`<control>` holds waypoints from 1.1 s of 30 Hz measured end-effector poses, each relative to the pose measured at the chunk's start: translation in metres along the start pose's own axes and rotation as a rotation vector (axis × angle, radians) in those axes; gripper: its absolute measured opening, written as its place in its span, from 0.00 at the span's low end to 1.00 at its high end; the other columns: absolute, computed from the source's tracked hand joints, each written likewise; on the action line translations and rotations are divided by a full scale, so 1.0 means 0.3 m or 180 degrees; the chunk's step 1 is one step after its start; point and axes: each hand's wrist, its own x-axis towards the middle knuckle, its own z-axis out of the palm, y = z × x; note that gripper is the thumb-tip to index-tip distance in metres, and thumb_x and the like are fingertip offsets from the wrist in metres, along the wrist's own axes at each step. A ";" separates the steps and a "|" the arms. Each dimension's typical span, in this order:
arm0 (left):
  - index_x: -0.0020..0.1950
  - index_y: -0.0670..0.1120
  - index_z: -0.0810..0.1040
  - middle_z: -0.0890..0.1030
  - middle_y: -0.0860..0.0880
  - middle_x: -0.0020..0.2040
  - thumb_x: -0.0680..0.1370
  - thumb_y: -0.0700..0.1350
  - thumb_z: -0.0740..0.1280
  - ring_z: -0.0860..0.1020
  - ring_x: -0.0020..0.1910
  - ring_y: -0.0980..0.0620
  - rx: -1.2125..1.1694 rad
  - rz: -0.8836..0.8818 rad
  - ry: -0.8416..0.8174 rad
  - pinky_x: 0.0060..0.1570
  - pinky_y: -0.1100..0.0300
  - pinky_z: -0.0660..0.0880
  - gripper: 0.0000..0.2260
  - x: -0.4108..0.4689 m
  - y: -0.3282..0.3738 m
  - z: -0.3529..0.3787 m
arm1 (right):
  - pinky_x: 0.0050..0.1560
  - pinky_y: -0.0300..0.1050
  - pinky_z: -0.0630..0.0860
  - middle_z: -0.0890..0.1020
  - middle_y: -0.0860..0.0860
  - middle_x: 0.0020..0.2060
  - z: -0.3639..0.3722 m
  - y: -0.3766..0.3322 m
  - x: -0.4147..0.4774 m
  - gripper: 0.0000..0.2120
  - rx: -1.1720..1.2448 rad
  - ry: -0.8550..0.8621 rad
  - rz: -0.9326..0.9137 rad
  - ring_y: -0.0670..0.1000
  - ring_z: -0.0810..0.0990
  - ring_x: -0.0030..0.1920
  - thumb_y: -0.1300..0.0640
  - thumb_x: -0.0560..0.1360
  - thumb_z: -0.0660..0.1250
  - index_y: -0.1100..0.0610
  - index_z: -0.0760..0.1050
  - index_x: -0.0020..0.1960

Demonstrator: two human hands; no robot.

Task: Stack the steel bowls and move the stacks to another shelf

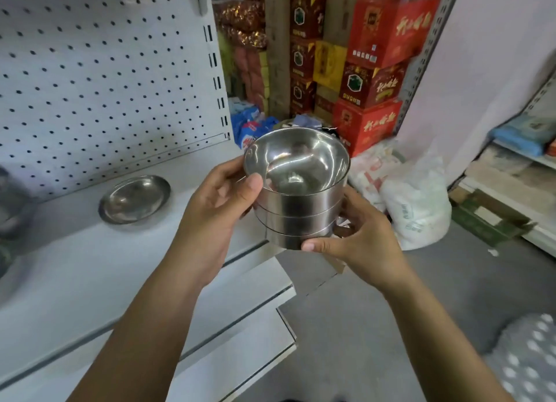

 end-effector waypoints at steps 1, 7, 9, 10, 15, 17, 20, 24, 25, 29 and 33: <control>0.67 0.52 0.78 0.83 0.57 0.62 0.73 0.53 0.74 0.79 0.65 0.57 -0.0042 -0.0070 -0.0058 0.70 0.40 0.71 0.22 0.023 -0.012 0.066 | 0.57 0.36 0.78 0.85 0.42 0.58 -0.059 0.019 -0.001 0.44 0.0015 0.0071 0.0023 0.43 0.82 0.61 0.51 0.59 0.87 0.49 0.74 0.72; 0.69 0.52 0.74 0.82 0.54 0.64 0.73 0.55 0.73 0.80 0.65 0.52 -0.0295 -0.0281 -0.0653 0.64 0.37 0.75 0.26 0.141 -0.108 0.449 | 0.64 0.46 0.79 0.85 0.43 0.59 -0.419 0.148 -0.025 0.43 -0.0098 0.0391 0.0159 0.46 0.82 0.63 0.52 0.60 0.86 0.46 0.73 0.71; 0.69 0.50 0.73 0.82 0.52 0.64 0.73 0.54 0.73 0.79 0.66 0.51 -0.0379 -0.0350 -0.0799 0.64 0.36 0.75 0.26 0.180 -0.142 0.575 | 0.64 0.44 0.79 0.85 0.41 0.59 -0.540 0.176 -0.048 0.42 -0.0163 0.0549 0.0234 0.44 0.82 0.62 0.52 0.59 0.86 0.44 0.74 0.70; 0.69 0.50 0.73 0.82 0.52 0.64 0.73 0.53 0.73 0.79 0.66 0.49 -0.0411 -0.0389 -0.0876 0.65 0.35 0.74 0.25 0.200 -0.158 0.636 | 0.64 0.44 0.79 0.85 0.42 0.59 -0.600 0.191 -0.059 0.42 -0.0159 0.0617 0.0266 0.44 0.82 0.62 0.52 0.59 0.86 0.44 0.74 0.70; 0.70 0.51 0.73 0.82 0.55 0.64 0.74 0.52 0.72 0.78 0.68 0.51 -0.0458 -0.0549 -0.1259 0.65 0.33 0.71 0.25 0.289 -0.219 0.927 | 0.66 0.49 0.78 0.84 0.45 0.63 -0.851 0.285 -0.094 0.45 -0.0273 0.0972 0.0412 0.48 0.80 0.67 0.51 0.60 0.86 0.47 0.72 0.73; 0.70 0.51 0.73 0.83 0.56 0.63 0.74 0.52 0.71 0.78 0.67 0.53 -0.0462 -0.0623 -0.1393 0.65 0.34 0.72 0.25 0.333 -0.246 1.022 | 0.65 0.47 0.79 0.84 0.44 0.62 -0.926 0.325 -0.103 0.46 -0.0280 0.1135 0.0512 0.46 0.80 0.66 0.50 0.59 0.86 0.47 0.72 0.74; 0.72 0.51 0.73 0.82 0.55 0.65 0.74 0.52 0.71 0.76 0.69 0.52 -0.0425 -0.0698 -0.1693 0.63 0.38 0.74 0.26 0.407 -0.291 1.153 | 0.64 0.41 0.79 0.84 0.41 0.62 -1.027 0.387 -0.099 0.47 -0.0330 0.1324 0.0660 0.43 0.80 0.66 0.50 0.59 0.86 0.48 0.71 0.75; 0.71 0.50 0.75 0.80 0.52 0.67 0.75 0.53 0.71 0.76 0.70 0.51 -0.0436 -0.0848 -0.2010 0.62 0.41 0.76 0.25 0.534 -0.363 1.340 | 0.62 0.35 0.78 0.83 0.39 0.62 -1.172 0.463 -0.067 0.48 -0.0372 0.1573 0.0863 0.41 0.79 0.66 0.50 0.59 0.87 0.45 0.70 0.75; 0.70 0.50 0.75 0.80 0.52 0.67 0.75 0.54 0.71 0.76 0.70 0.50 -0.0444 -0.0884 -0.2104 0.62 0.40 0.76 0.24 0.573 -0.378 1.394 | 0.62 0.36 0.78 0.83 0.40 0.63 -1.213 0.481 -0.054 0.48 -0.0393 0.1655 0.0888 0.42 0.79 0.67 0.50 0.59 0.87 0.45 0.70 0.75; 0.61 0.52 0.81 0.83 0.54 0.59 0.77 0.54 0.71 0.80 0.61 0.52 -0.0551 -0.1096 -0.2336 0.60 0.42 0.77 0.14 0.743 -0.419 1.635 | 0.64 0.39 0.78 0.82 0.41 0.64 -1.385 0.532 0.021 0.47 -0.0470 0.2041 0.0958 0.43 0.78 0.68 0.53 0.60 0.87 0.44 0.70 0.75; 0.56 0.53 0.82 0.84 0.53 0.56 0.76 0.53 0.68 0.81 0.58 0.51 -0.0534 -0.1151 -0.2775 0.63 0.39 0.76 0.11 0.926 -0.421 1.883 | 0.63 0.39 0.77 0.84 0.41 0.62 -1.558 0.571 0.113 0.45 -0.0455 0.2517 0.0995 0.44 0.80 0.66 0.54 0.59 0.87 0.43 0.72 0.72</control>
